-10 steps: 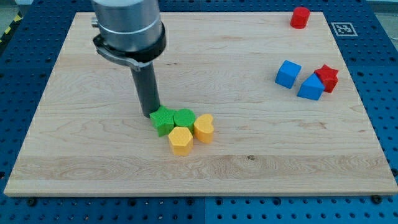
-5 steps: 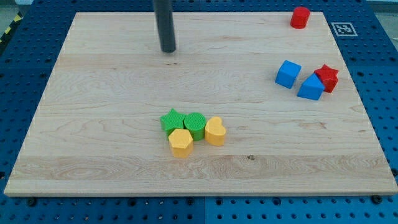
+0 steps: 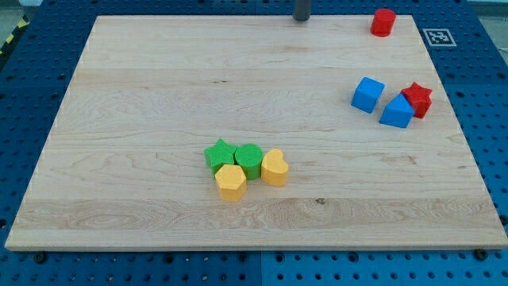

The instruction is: Slide red circle to blue cube

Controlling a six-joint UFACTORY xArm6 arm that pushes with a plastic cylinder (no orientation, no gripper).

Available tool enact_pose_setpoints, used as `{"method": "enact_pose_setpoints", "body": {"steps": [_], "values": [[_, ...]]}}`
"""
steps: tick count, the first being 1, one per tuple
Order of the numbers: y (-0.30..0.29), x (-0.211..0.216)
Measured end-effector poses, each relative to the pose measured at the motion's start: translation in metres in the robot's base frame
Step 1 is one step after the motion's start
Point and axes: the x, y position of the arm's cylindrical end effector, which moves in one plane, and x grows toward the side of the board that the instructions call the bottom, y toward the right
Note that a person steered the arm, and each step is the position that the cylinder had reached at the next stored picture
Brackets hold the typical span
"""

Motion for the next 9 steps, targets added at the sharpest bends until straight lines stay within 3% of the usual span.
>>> {"method": "enact_pose_setpoints", "body": {"steps": [2,3,4,7,9], "values": [[0.03,-0.001],[0.117,0.0],[0.15,-0.001],[0.15,0.001],[0.15,0.04]]}}
